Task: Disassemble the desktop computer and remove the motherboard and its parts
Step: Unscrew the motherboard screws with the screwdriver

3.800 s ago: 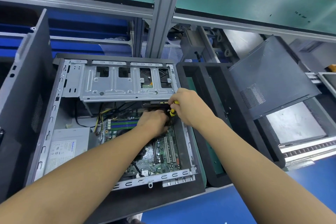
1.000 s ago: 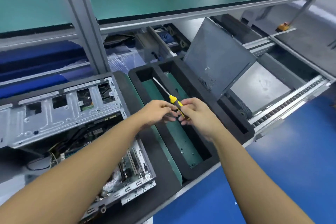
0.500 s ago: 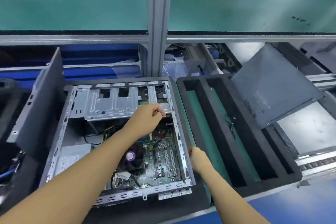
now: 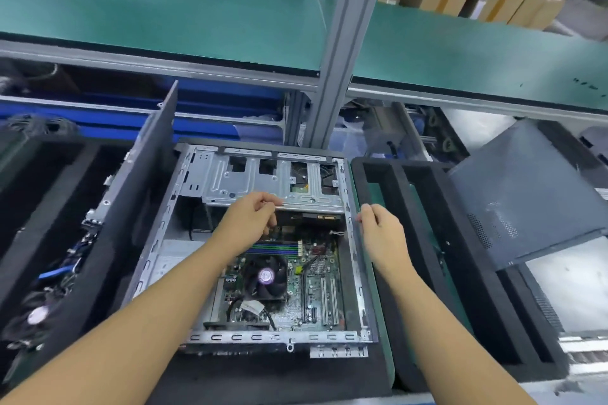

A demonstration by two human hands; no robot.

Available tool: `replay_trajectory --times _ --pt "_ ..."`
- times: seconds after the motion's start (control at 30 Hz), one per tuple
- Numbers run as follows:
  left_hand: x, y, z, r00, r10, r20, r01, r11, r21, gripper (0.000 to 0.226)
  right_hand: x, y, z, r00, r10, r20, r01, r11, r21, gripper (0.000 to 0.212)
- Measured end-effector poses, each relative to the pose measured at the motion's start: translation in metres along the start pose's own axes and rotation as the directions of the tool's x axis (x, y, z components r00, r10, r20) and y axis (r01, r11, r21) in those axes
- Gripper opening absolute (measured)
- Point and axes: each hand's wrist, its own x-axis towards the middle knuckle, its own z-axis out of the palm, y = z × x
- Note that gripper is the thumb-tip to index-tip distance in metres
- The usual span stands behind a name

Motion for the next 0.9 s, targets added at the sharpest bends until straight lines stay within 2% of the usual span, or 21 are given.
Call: replay_trajectory --times 0.13,0.23,0.4,0.53,0.7,0.83,0.9 --pt "-0.021 -0.001 -0.033 0.998 -0.001 -0.056 -0.009 0.984 -0.177 0.022 -0.017 -0.06 0.024 0.985 -0.119 0.122 0.095 0.978 0.185 0.035" --pt "-0.046 -0.007 -0.067 0.992 -0.007 -0.127 -0.029 0.958 -0.285 0.022 -0.042 -0.1 0.056 0.946 -0.153 0.286 0.057 0.946 0.319 0.037" --pt "-0.103 -0.035 -0.14 0.97 -0.052 -0.238 -0.035 0.938 -0.345 0.024 -0.096 -0.166 0.13 0.829 -0.239 0.506 -0.002 0.903 0.43 0.035" --pt "-0.16 -0.073 -0.2 0.933 -0.148 -0.327 0.0 0.911 -0.412 0.024 -0.153 -0.215 0.193 0.697 -0.279 0.661 -0.077 0.887 0.456 0.035" --pt "-0.231 -0.149 -0.264 0.795 -0.282 -0.537 0.059 0.917 -0.394 0.026 -0.232 -0.25 0.278 0.492 -0.296 0.819 -0.101 0.915 0.391 0.032" --pt "-0.295 -0.231 -0.289 0.624 -0.428 -0.654 0.253 0.902 -0.348 0.027 -0.294 -0.253 0.346 0.36 -0.256 0.897 -0.047 0.955 0.291 0.031" --pt "-0.331 -0.269 -0.295 0.532 -0.487 -0.693 0.389 0.867 -0.31 0.02 -0.324 -0.247 0.377 0.307 -0.214 0.927 -0.05 0.969 0.241 0.029"
